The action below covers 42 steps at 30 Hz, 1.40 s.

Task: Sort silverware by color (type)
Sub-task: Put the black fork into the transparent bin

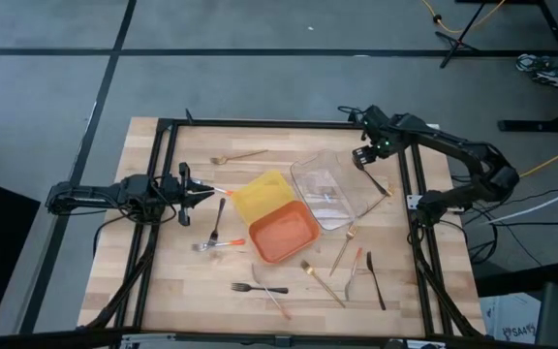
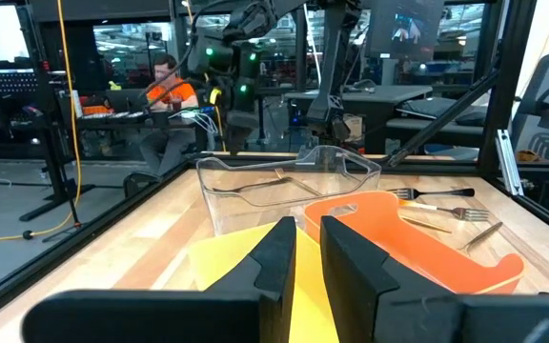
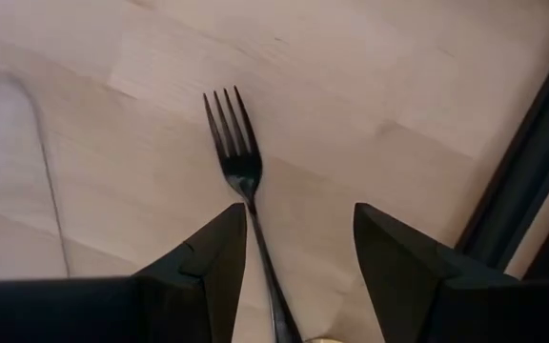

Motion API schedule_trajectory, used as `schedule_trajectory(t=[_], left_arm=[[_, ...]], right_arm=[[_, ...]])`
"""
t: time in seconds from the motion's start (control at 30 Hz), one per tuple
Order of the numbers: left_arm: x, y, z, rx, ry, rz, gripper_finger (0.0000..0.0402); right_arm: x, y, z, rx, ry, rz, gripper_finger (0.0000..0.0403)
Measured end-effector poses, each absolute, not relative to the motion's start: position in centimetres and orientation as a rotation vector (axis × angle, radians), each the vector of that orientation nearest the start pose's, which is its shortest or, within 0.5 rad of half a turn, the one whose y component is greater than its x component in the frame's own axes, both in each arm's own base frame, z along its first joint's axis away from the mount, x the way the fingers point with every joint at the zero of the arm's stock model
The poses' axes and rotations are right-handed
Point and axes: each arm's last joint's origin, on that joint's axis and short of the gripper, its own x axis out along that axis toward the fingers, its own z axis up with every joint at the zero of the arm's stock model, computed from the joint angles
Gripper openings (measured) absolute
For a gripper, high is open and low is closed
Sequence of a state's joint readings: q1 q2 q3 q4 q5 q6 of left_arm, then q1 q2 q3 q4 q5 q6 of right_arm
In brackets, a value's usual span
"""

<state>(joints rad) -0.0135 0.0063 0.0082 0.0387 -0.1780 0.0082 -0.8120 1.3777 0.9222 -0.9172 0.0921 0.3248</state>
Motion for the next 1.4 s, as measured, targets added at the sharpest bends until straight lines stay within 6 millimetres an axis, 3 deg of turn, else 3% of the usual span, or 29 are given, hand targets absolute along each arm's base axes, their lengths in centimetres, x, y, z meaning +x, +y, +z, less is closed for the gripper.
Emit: schedule_trajectory(t=[1.4], left_arm=[[9.7,0.4,17.0,0.004,-0.04,0.165,0.0046]], right_arm=[[17.6,-18.6,15.7,0.872,1.443,-0.905,0.0184]])
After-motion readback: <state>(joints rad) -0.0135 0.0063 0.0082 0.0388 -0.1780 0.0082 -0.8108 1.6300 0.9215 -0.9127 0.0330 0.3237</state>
